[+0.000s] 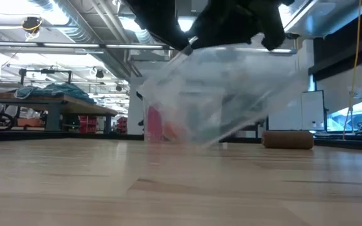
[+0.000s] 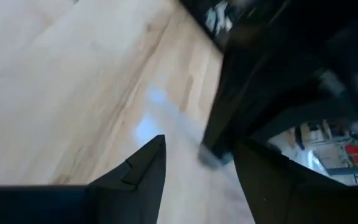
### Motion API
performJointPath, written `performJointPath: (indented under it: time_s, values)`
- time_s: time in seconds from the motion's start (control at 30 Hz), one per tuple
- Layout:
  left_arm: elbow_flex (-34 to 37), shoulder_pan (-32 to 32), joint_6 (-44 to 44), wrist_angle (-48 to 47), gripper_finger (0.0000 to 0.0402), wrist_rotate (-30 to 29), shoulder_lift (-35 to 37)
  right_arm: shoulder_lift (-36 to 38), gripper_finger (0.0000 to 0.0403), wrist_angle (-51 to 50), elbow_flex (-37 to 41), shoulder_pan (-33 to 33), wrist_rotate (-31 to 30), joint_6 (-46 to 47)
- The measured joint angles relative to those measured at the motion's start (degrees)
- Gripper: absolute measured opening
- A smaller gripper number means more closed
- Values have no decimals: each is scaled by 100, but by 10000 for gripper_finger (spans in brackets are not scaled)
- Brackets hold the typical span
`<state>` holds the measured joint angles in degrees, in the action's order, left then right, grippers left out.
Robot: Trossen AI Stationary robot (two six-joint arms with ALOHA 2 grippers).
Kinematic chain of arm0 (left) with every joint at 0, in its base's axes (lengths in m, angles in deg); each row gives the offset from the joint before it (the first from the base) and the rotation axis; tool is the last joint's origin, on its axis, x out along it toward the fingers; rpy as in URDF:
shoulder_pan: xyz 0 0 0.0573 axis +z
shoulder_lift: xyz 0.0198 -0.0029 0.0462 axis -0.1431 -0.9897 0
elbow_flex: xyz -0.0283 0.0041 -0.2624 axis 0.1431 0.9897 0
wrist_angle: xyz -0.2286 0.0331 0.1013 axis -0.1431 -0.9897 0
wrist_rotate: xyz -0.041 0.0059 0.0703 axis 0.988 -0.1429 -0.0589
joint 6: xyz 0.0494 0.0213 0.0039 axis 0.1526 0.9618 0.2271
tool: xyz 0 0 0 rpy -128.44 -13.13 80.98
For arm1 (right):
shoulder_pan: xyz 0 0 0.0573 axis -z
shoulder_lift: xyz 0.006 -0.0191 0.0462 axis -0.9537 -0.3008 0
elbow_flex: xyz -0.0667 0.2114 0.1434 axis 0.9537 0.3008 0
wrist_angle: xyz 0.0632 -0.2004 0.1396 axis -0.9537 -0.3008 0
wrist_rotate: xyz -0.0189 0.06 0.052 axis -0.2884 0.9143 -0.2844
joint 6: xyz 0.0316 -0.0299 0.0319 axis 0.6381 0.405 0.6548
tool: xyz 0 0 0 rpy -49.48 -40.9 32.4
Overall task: Roll bandage
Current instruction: Open the transparent zip bag
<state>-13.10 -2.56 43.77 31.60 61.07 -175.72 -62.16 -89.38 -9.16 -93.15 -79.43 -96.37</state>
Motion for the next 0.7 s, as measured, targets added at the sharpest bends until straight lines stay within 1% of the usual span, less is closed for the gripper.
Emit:
performJointPath:
  time_s: [0.2,0.4,0.47,0.57,0.63,0.7]
  values:
    - [-9,41,-36,-13,5,-107,11,-20,186,-510,15,-105,65,419]
    - [-9,37,-36,-47,5,-121,11,-20,186,-536,15,-263,7,524]
    - [-9,38,-26,-33,5,-129,11,-20,186,-417,15,-314,-122,398]
    - [-9,34,-2,-18,5,-130,11,-20,186,-168,15,-318,-486,79]
    - [-9,33,-23,-21,5,-130,11,-18,186,179,15,-355,-538,-78]
    - [-9,33,-20,-25,5,-129,11,-17,186,447,13,-383,-524,-438]
